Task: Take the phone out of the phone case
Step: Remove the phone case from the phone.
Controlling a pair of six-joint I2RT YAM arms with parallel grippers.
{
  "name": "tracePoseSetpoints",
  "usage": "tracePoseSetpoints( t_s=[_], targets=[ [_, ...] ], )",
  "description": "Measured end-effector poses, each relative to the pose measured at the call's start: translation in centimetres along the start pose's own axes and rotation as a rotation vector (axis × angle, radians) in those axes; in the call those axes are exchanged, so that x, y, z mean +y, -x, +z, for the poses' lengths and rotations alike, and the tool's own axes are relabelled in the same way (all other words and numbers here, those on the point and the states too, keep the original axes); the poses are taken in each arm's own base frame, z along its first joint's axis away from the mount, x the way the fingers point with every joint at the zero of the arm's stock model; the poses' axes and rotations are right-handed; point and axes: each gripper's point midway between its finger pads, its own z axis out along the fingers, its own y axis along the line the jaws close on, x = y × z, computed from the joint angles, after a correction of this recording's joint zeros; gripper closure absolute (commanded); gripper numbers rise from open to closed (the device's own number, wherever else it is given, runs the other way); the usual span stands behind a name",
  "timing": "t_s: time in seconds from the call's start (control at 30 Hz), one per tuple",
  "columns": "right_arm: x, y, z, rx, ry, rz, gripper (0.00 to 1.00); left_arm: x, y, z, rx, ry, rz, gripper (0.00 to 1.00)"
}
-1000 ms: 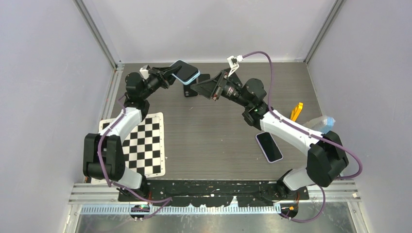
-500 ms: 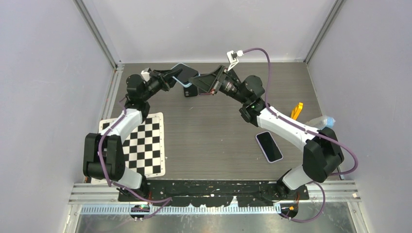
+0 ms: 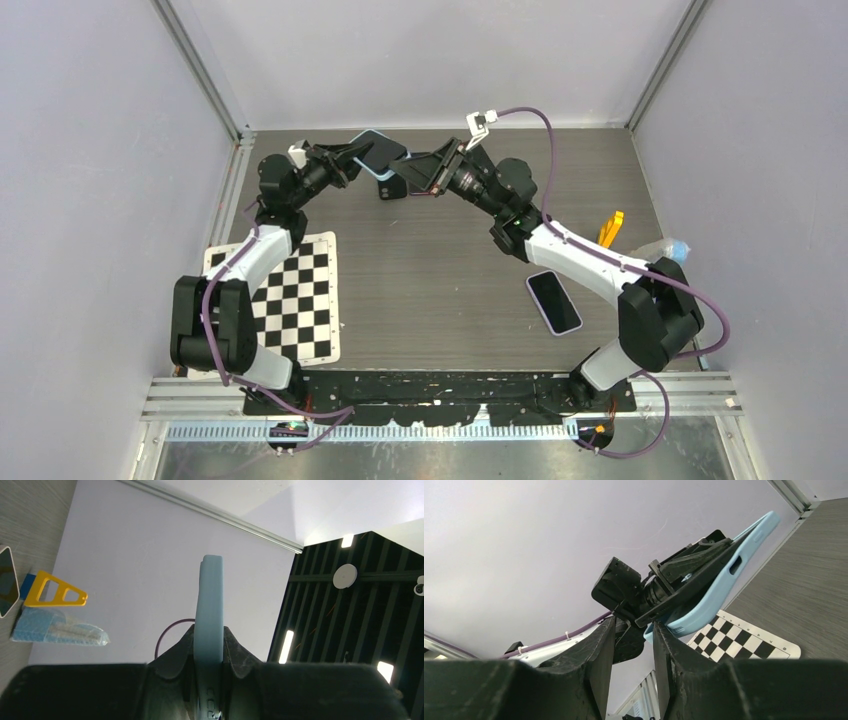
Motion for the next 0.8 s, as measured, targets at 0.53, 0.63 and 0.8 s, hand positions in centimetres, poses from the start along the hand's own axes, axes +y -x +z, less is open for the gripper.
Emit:
tracePoseSetpoints(
  t_s=[0.53,0.63,0.8],
  targets=[
    [-3.1,0.3,0.3,-0.058,-0.185,0.165,0.54,-0.2,0.4,0.4,0.001,-0.001,0.110,1.00],
    [-3.3,0.7,0.5,-0.061,-0.228,0.195,0.54,-1.4,-0.4,1.0,0.062,-0.019,0.225,1.00],
    [-2.9,0.6,0.6,-0.040,-0.222,0.234,0.54,-3.1,-3.1,0.8,0.186,-0.070,0.451,1.00]
  ],
)
